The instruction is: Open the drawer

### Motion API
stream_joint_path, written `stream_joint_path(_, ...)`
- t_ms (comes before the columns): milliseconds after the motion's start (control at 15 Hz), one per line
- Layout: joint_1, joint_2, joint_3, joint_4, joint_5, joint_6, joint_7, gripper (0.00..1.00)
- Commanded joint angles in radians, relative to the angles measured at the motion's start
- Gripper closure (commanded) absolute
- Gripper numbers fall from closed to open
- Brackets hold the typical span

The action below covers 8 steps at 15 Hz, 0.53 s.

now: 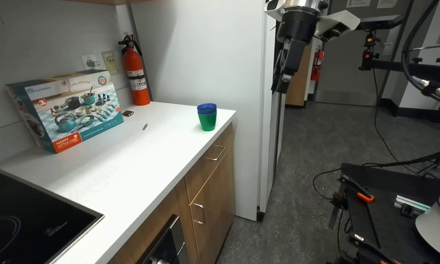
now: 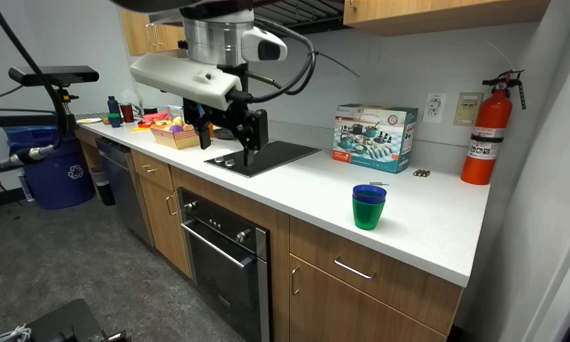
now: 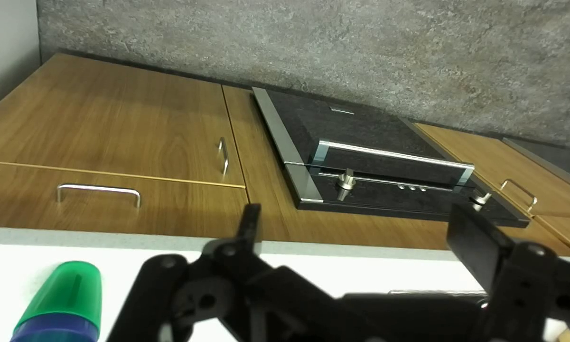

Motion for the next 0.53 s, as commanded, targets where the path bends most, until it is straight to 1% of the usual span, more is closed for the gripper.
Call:
stream_joint_path(0,-0.024,0.008,0.022,-0.004,0.017,0.011,-0.003,0.0)
stream_joint_path(200,-0.032,0.039,0.019,-0.034,0.032,0.096,0.015,0.0)
stream_joint_path(467,-0.04,0.142,0.004,-0.089,0.079,0.254,0.049,0.0)
